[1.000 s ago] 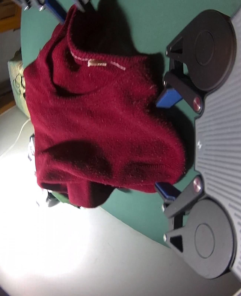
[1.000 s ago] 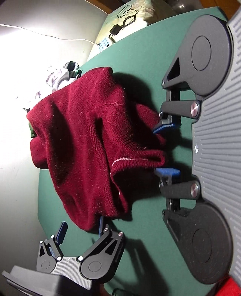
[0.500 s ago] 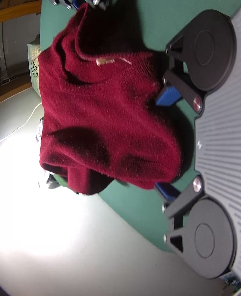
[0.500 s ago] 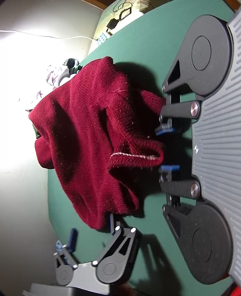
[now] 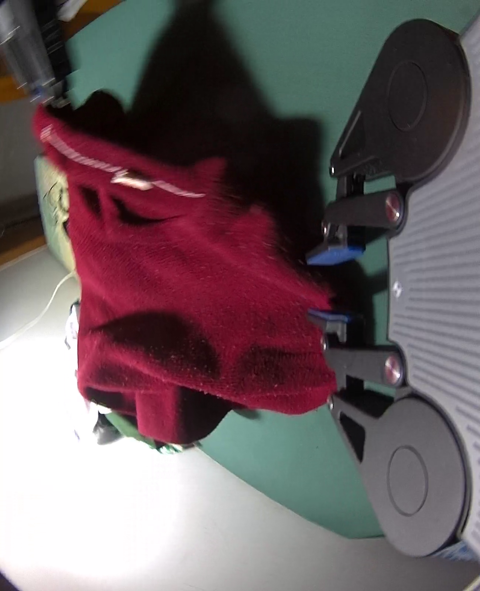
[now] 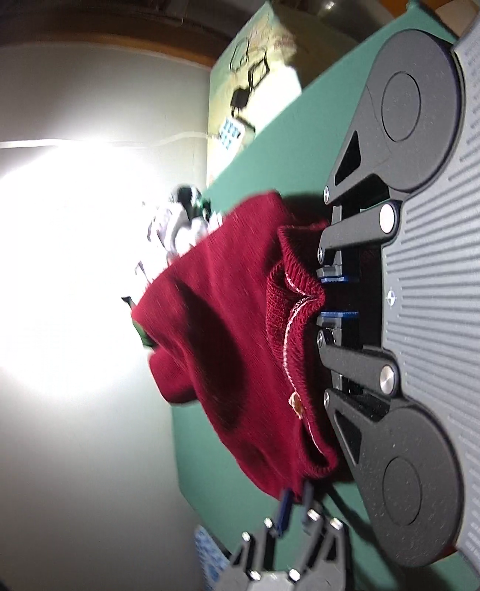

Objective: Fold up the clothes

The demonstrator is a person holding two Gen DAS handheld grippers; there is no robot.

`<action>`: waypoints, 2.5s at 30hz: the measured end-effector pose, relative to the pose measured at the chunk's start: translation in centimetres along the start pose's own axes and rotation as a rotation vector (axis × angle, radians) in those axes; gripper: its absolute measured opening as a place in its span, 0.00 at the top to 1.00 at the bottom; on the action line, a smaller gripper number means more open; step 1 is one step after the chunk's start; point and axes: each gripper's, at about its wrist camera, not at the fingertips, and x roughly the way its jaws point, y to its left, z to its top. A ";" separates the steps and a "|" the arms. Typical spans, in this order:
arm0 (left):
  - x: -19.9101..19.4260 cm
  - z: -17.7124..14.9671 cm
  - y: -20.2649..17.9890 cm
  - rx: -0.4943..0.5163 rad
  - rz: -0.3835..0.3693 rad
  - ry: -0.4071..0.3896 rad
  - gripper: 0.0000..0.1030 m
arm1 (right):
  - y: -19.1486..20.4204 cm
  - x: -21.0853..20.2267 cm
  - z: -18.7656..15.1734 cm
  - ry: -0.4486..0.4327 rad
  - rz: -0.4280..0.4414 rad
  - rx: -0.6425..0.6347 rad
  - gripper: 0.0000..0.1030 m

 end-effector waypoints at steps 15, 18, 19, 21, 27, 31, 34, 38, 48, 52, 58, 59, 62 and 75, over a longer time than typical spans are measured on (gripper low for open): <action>2.9 1.9 -0.2 0.057 0.010 -0.038 0.88 | -1.7 -0.7 1.9 -0.059 -0.069 0.092 0.87; 2.2 2.5 0.2 -0.040 0.099 -0.092 0.88 | -1.7 -0.9 1.8 -0.066 -0.086 0.086 0.87; 1.7 2.6 0.3 -0.085 0.141 -0.116 0.88 | -1.8 -1.0 1.8 -0.071 -0.090 0.085 0.87; 0.7 3.0 0.6 -0.179 0.210 -0.147 0.89 | -1.9 -1.2 1.8 -0.087 -0.096 0.085 0.87; -4.9 4.4 2.0 -0.439 0.352 -0.232 0.89 | -2.5 -2.4 3.9 -0.191 -0.031 0.098 0.87; -8.4 5.3 2.4 -0.466 0.456 -0.252 0.89 | -2.7 -3.2 6.0 -0.265 0.059 0.067 0.87; -11.4 6.1 3.1 -0.526 0.528 -0.271 0.89 | -3.2 -4.1 7.4 -0.312 0.150 0.066 0.87; -16.1 6.6 3.6 -0.603 0.629 -0.289 0.89 | -4.0 -5.2 8.9 -0.367 0.265 0.044 0.87; -26.1 10.5 -0.2 -0.652 0.816 -0.368 0.89 | -6.3 -8.9 12.5 -0.525 0.546 0.026 0.92; -29.1 11.9 -1.2 -0.645 0.865 -0.415 0.88 | -6.7 -9.8 13.1 -0.572 0.605 -0.011 0.93; -23.1 10.7 0.2 -0.732 0.803 -0.267 0.84 | -4.8 -5.5 11.0 -0.440 0.563 -0.089 0.93; -21.4 10.1 0.6 -0.762 0.777 -0.225 0.84 | -4.5 -4.2 10.2 -0.393 0.546 -0.096 0.93; -15.7 7.6 2.5 -0.878 0.686 -0.115 0.84 | -3.3 -0.1 8.1 -0.249 0.480 -0.127 0.93; -10.0 -1.9 2.9 -0.942 0.465 0.119 0.43 | -3.4 2.6 3.4 0.056 0.398 -0.076 0.53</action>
